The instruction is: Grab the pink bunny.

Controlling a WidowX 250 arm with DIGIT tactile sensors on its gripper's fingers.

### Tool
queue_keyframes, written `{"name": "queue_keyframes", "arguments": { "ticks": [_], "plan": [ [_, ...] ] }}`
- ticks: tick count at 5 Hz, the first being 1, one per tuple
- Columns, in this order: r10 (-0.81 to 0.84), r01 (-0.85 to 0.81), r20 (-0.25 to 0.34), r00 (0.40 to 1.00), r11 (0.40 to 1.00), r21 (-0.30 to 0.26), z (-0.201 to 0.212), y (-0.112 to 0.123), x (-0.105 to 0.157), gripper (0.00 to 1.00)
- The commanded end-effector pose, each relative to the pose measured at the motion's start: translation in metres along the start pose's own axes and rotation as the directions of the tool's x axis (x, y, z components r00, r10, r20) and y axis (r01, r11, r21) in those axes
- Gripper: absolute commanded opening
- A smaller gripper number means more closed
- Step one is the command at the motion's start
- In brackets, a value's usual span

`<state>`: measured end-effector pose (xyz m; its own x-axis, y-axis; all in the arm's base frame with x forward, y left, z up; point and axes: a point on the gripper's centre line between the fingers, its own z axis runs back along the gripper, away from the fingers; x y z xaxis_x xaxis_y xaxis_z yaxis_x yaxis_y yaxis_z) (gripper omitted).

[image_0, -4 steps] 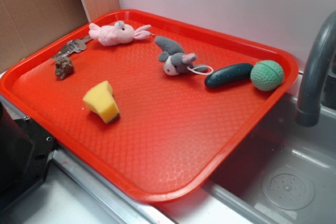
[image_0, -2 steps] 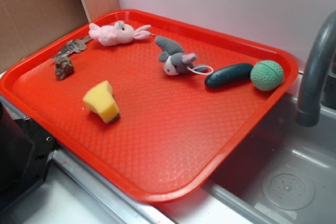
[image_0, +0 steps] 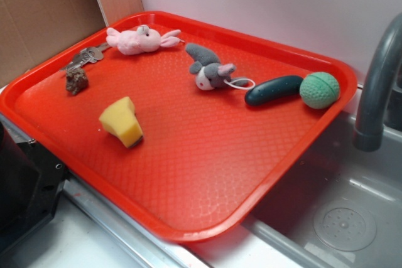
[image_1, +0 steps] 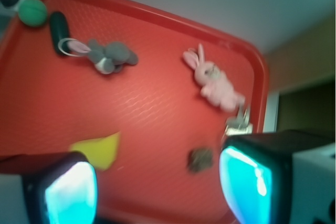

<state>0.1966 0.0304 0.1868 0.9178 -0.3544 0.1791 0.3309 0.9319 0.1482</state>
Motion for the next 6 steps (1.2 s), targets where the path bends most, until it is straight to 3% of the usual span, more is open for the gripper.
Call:
{"name": "queue_keyframes", "arguments": {
  "ticks": [1, 3, 4, 6],
  "plan": [
    [0.012, -0.013, 0.026, 1.000, 1.000, 0.028, 0.006, 0.005, 0.004, 1.00],
    [0.012, -0.013, 0.026, 1.000, 1.000, 0.028, 0.006, 0.005, 0.004, 1.00],
    [-0.068, 0.068, 0.043, 0.997, 0.998, 0.010, -0.041, 0.038, -0.005, 1.00],
    [-0.175, 0.175, 0.003, 0.985, 0.985, -0.001, -0.098, 0.077, 0.011, 1.00]
  ]
}}
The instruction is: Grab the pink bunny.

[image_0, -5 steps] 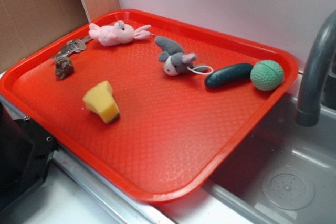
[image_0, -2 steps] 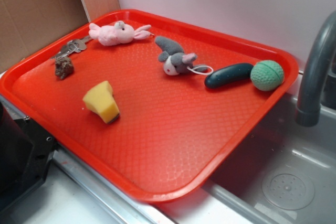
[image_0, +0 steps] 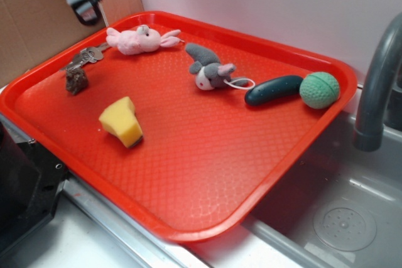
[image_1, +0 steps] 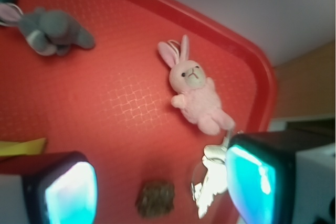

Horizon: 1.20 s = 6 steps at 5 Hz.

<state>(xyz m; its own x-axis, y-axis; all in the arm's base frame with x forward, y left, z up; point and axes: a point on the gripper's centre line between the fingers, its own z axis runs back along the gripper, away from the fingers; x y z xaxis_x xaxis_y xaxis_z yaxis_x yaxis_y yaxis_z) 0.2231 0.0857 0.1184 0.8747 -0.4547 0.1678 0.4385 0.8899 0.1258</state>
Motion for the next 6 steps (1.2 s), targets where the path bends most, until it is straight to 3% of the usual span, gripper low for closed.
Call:
{"name": "queue_keyframes", "arguments": {
  "ticks": [1, 4, 6],
  "plan": [
    [-0.106, 0.107, -0.042, 0.994, 0.994, 0.035, -0.044, 0.036, 0.028, 1.00],
    [-0.130, 0.132, -0.068, 0.989, 0.991, 0.026, -0.075, 0.050, 0.031, 1.00],
    [-0.182, 0.183, -0.049, 0.982, 0.983, 0.026, -0.110, 0.053, 0.035, 1.00]
  ]
}}
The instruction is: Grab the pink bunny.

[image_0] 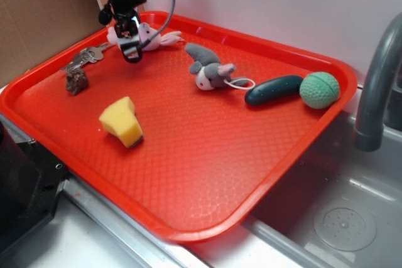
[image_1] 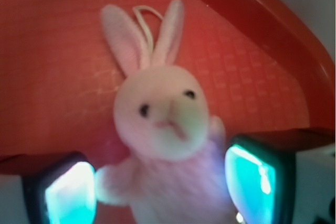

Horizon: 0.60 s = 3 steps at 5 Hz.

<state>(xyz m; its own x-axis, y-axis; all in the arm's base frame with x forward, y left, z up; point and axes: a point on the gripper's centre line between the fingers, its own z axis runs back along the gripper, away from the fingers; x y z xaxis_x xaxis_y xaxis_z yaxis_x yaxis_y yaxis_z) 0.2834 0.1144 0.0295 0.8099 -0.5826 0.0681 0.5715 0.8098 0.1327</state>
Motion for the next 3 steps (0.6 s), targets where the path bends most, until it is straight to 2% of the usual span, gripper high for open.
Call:
{"name": "queue_keyframes", "arguments": {
  "ticks": [1, 2, 3],
  "plan": [
    [-0.032, 0.032, 0.016, 0.999, 0.999, 0.016, -0.027, 0.014, 0.008, 1.00],
    [-0.023, 0.023, -0.001, 1.000, 1.000, 0.012, -0.037, 0.001, 0.002, 0.00],
    [-0.010, 0.010, 0.001, 1.000, 1.000, 0.017, -0.031, 0.001, 0.001, 0.00]
  ]
}}
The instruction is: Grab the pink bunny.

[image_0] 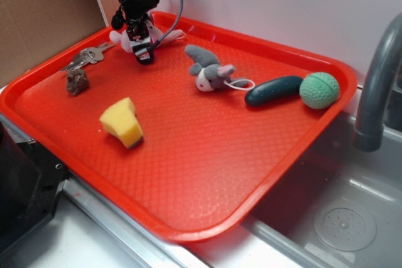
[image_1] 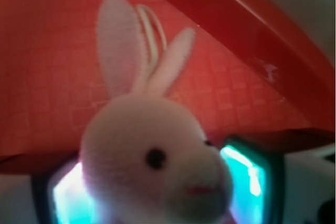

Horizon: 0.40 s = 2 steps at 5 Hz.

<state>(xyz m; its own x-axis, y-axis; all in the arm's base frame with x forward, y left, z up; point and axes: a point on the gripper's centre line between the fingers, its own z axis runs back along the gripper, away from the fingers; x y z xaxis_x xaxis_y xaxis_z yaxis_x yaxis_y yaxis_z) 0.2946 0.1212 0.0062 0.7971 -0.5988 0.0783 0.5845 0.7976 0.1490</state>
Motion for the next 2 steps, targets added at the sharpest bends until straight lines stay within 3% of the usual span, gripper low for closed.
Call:
{"name": "queue_keyframes", "arguments": {
  "ticks": [1, 2],
  "plan": [
    [0.046, -0.046, -0.007, 0.999, 0.999, 0.023, 0.017, -0.013, -0.005, 0.00],
    [0.153, -0.152, -0.026, 0.988, 0.988, 0.033, 0.071, -0.028, -0.013, 0.00]
  ]
}}
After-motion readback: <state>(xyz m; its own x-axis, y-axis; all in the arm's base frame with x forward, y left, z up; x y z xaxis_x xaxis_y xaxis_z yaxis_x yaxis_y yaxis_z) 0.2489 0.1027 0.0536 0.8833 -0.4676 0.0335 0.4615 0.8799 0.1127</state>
